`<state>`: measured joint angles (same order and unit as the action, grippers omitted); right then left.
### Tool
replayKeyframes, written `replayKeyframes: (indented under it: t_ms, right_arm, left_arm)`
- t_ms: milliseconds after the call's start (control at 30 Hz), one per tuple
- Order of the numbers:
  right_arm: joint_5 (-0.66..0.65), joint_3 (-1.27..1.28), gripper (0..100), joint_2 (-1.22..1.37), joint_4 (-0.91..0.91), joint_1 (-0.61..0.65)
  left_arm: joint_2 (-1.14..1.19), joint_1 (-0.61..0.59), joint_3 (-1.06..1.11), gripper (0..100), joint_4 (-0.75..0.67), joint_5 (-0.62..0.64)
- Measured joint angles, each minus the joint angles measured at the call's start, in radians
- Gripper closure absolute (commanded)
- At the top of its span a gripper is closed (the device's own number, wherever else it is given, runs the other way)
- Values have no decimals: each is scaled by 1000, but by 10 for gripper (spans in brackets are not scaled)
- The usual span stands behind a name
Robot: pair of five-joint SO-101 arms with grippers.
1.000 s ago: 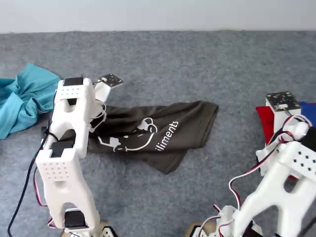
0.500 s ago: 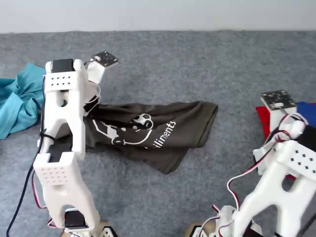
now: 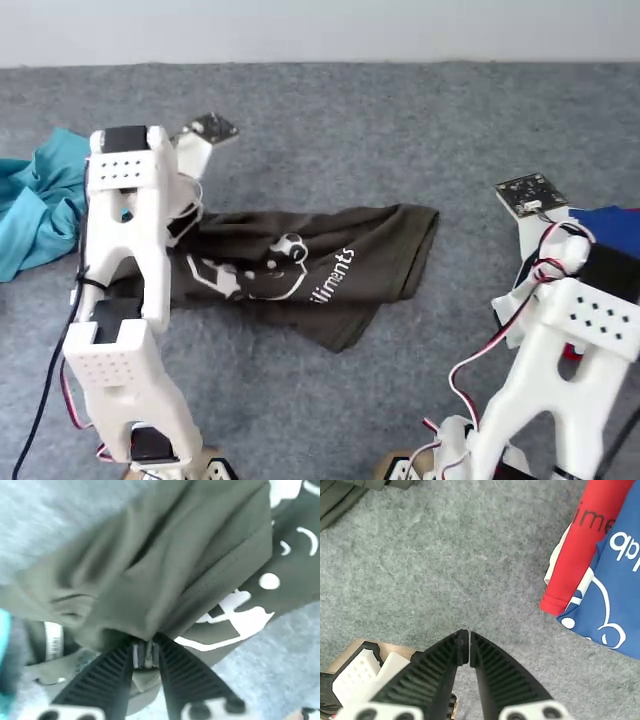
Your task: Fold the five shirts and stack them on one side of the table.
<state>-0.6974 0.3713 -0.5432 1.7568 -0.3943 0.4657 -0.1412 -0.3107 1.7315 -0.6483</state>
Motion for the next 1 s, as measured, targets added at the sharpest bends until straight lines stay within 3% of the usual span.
replayKeyframes:
  t_ms: [300,633,1000]
  right_arm:
    - [0,0,987,0,0,0]
    - [0,0,987,0,0,0]
    - [0,0,987,0,0,0]
  left_arm:
    - [78,-3,6,870,-8,0]
    - [78,-5,6,867,-8,0]
    - [87,-87,6,870,-2,-32]
